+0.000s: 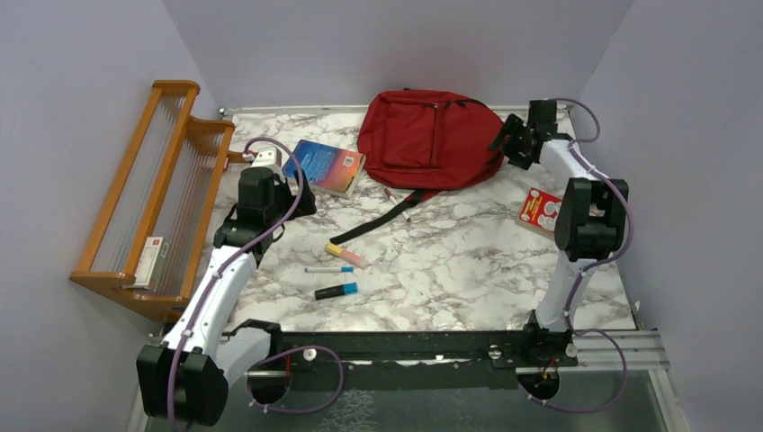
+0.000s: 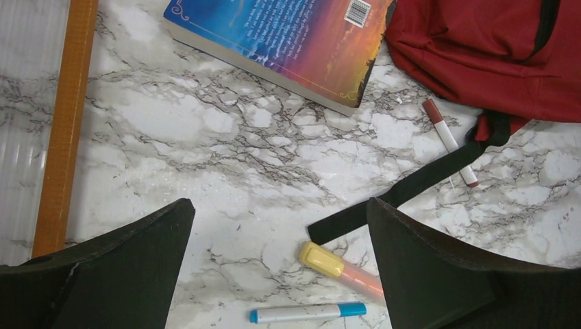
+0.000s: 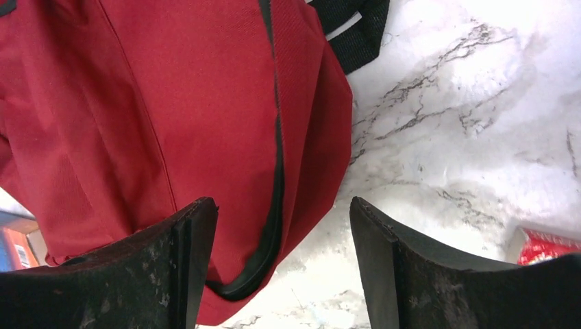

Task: Pack the student bag
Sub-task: Pick up the student bag at the center of the board.

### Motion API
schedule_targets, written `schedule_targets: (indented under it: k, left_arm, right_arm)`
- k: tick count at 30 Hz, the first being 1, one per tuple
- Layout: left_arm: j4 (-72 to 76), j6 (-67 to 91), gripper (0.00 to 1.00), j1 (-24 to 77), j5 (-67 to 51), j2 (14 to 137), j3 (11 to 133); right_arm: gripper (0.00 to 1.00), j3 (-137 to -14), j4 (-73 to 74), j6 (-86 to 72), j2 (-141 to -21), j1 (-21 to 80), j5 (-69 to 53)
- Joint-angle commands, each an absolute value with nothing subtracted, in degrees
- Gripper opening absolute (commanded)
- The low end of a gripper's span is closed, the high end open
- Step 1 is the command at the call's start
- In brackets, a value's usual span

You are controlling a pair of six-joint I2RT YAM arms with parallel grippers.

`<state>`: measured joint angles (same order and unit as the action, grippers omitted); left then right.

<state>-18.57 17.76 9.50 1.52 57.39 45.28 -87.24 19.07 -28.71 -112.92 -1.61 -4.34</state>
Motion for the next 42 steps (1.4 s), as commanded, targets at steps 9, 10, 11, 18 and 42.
schedule_targets:
  k: [9, 10, 11, 18, 42]
  left_arm:
    - [-18.11, 17.58, 0.95, 8.29, -1.27, 57.24, 46.76]
    - [-18.11, 17.58, 0.94, 8.31, -1.29, 57.22, 46.80]
    - [-18.11, 17.58, 0.94, 8.27, -1.38, 57.22, 46.76]
    - [-17.93, 17.58, 0.91, 8.11, -2.19, 57.56, 46.59]
    - [-17.84, 17.75, 0.92, 6.31, -2.18, 58.46, 46.87]
  right_arm:
    - [0.71, -99.48, 20.28, -27.86, -126.74, -4.20, -18.05]
    - [0.69, -100.41, 20.85, -27.60, -127.56, -4.24, -18.49]
    - [0.67, -100.89, 21.02, -27.33, -128.17, -4.23, -18.97]
    - [0.42, -101.22, 17.87, -26.71, -127.87, -4.28, -22.37]
    - [0.01, -112.96, 14.20, -26.54, -108.73, -4.17, -25.68]
